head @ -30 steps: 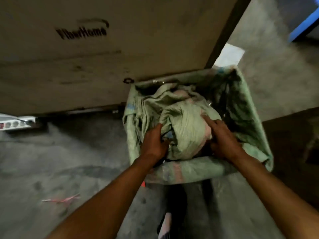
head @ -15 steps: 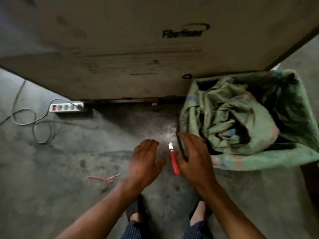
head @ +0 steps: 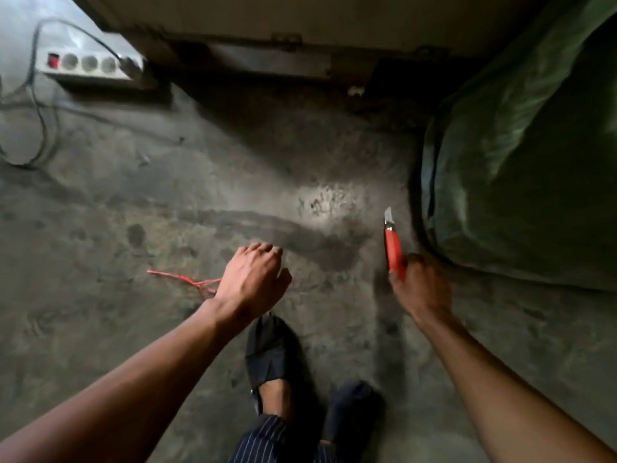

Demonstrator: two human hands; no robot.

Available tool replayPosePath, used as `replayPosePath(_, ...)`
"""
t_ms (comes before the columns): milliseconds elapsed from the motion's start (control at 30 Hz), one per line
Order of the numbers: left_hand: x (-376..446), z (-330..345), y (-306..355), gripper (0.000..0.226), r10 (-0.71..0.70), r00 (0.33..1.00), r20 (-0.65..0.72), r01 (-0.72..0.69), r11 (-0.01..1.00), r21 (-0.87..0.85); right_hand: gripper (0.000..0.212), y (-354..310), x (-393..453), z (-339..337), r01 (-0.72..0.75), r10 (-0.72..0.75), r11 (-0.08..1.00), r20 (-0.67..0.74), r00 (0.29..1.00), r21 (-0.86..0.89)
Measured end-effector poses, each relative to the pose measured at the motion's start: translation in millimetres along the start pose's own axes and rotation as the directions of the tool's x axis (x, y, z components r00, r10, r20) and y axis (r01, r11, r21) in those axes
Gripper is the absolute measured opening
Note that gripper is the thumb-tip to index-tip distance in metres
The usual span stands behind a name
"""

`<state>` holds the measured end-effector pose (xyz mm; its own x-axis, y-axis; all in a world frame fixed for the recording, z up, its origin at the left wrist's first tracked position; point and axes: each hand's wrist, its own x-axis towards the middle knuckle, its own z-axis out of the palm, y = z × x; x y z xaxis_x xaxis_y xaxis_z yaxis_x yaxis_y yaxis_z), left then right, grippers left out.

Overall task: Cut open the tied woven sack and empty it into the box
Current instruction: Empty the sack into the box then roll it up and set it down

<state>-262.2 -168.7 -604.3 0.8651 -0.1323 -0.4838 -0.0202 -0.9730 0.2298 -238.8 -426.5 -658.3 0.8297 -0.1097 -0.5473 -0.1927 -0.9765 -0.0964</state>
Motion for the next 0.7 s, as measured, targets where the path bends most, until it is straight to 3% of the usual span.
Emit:
replayPosePath(133, -11.5, 45.2, -25.9, 0.057, -0.025, 0.998, 0.064, 0.023, 0.999, 0.030, 0.043, 7.0, 27.1, 47.5, -0.193, 0.189, 0.971, 0.040, 0.981, 0.140)
replayPosePath(200, -24.8, 50.6, -35.8, 0.050, -0.037, 0.993, 0.110, 0.033, 0.999, 0.041, 0.045, 3.3, 33.2, 52.5, -0.221, 0.214, 0.963, 0.059, 0.975, 0.156)
replayPosePath(367, -52.5, -12.0, -41.3, 0.050, -0.051, 0.998, 0.029, 0.051, 0.999, 0.005, 0.039, -33.3, 12.2, 12.6, -0.298, 0.219, 0.844, 0.221, 0.950, 0.445)
replayPosePath(467, -75.3, -100.3, -23.6, 0.055, -0.066, 0.992, -0.110, 0.061, 0.997, -0.046, 0.022, -80.0, -37.1, -72.5, -0.290, 0.171, 0.654, 0.237, 0.956, 0.699)
replayPosePath(567, -104.9, -214.1, 10.1, 0.047, -0.062, 0.969, -0.241, 0.046, 0.996, -0.072, 0.026, -131.5, -107.2, -197.3, -0.221, 0.050, 0.424, 0.221, 0.974, 0.878)
replayPosePath(700, -160.1, -378.2, 56.6, 0.047, -0.032, 0.907, -0.420, 0.005, 0.998, -0.066, 0.023, -174.8, -204.5, -372.0, 0.049, -0.095, 0.422, -0.010, 0.995, 0.905)
